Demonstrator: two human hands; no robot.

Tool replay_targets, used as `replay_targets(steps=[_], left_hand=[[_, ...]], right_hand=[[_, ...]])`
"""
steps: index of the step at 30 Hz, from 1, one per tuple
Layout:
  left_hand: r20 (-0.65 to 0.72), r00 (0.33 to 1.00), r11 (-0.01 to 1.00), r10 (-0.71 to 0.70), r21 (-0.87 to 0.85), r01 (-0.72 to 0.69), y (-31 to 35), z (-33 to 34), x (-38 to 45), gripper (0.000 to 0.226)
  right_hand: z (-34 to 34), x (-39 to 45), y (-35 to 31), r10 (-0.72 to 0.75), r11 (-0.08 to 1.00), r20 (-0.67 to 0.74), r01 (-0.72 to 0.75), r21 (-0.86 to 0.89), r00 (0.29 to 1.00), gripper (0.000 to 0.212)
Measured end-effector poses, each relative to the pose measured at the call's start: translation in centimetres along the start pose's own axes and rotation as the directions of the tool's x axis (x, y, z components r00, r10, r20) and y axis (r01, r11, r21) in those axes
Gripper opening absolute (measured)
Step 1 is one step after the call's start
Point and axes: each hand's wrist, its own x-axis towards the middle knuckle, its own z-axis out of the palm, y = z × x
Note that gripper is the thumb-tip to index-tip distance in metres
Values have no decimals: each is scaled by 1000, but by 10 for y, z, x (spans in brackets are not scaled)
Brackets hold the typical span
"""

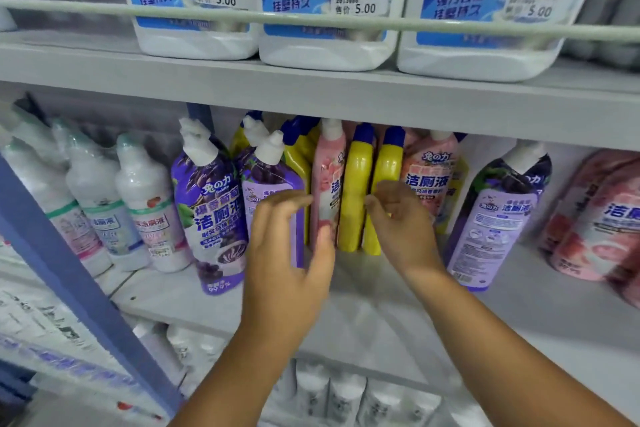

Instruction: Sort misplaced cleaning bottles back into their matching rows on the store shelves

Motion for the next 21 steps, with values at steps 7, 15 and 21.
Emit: replay_targets(steps=[7, 15, 21], left_hand=[[102, 951, 951, -293, 134, 279, -2, 96, 65, 86], [22, 952, 926, -305, 242, 291, -26, 119, 78, 85], [13, 936, 933, -351, 91, 348, -30, 114, 70, 53]], right_hand=[[-36, 53, -18, -165, 975, -277, 114, -193, 947, 28], [-29, 88, -14, -24, 965, -380, -77, -249, 925, 47], [-26, 75, -7, -96, 945, -368, -31, -325, 925, 49]])
